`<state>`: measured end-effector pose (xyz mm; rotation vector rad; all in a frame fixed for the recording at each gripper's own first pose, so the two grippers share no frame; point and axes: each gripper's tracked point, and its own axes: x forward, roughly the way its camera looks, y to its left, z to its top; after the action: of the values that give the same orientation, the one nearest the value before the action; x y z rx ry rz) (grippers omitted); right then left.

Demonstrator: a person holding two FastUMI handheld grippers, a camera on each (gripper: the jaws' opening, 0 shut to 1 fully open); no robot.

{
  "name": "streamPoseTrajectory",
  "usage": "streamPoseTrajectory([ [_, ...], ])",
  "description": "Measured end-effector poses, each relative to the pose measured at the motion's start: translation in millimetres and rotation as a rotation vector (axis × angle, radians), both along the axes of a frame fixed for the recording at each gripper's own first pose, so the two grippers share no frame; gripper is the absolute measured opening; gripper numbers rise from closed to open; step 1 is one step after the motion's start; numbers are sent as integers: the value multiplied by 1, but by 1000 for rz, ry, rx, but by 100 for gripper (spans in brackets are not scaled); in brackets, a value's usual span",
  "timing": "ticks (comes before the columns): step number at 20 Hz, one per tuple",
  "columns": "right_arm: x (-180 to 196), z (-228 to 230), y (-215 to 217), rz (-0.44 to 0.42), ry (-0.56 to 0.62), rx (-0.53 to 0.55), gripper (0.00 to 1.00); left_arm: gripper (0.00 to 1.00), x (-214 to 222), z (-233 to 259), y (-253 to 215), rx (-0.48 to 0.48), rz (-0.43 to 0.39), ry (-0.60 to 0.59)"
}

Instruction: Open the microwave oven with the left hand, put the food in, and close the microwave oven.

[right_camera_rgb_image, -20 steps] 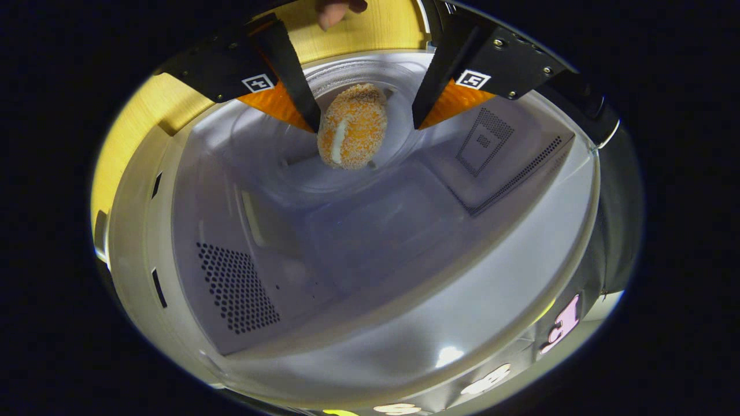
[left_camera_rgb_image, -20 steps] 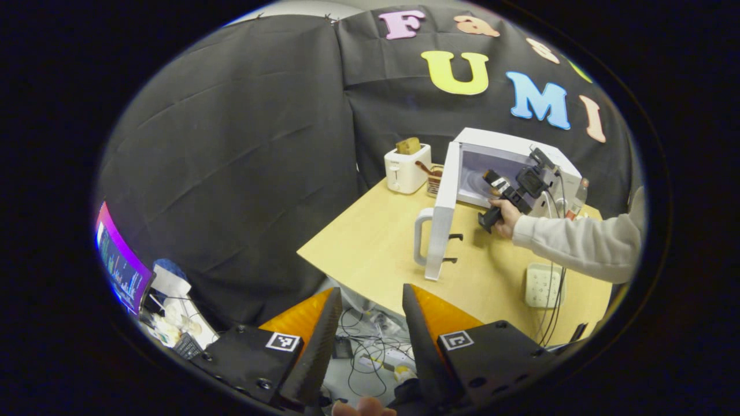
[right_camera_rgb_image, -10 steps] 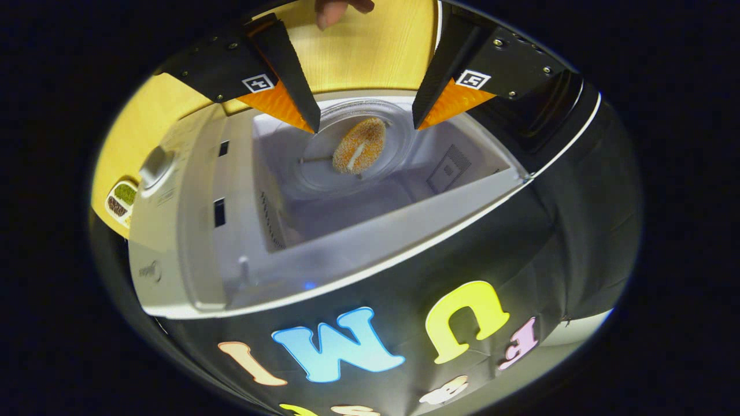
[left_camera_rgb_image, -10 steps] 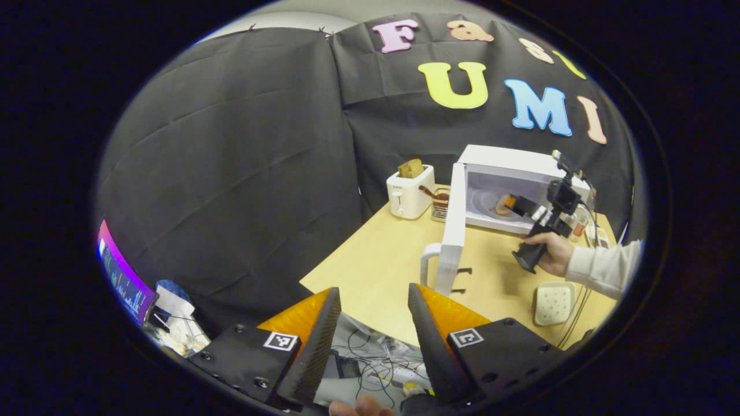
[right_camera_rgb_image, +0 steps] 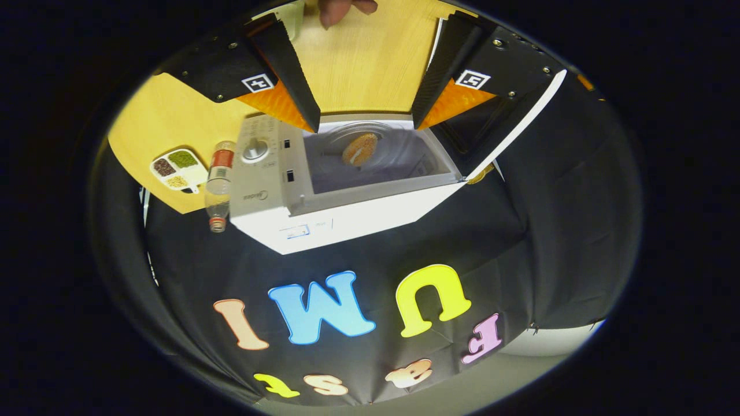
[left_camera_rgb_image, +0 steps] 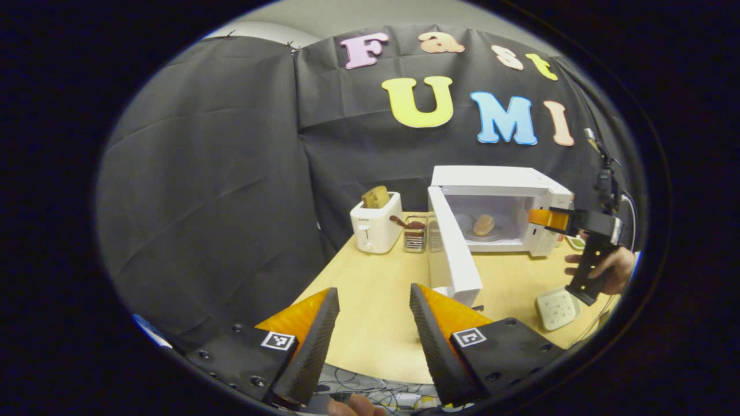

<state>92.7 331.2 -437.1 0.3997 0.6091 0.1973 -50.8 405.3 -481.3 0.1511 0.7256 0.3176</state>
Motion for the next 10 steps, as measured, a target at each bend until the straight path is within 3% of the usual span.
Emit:
streamPoseTrajectory([
  [1, -14, 12, -4, -1, -2, 1, 98, 80, 6, -13, 7, -16, -25, 5],
  [5, -63, 47, -41, -3, -20, -97, 98, 88, 27, -75, 14, -33, -157, 56],
  [9, -99, 76, -74, -21, -51, -156, 98, 78, 39, -104, 3, -36, -209, 93],
  [10, -105, 81, -81, -30, -53, -157, 98, 80, 38, -107, -3, -47, -217, 94],
])
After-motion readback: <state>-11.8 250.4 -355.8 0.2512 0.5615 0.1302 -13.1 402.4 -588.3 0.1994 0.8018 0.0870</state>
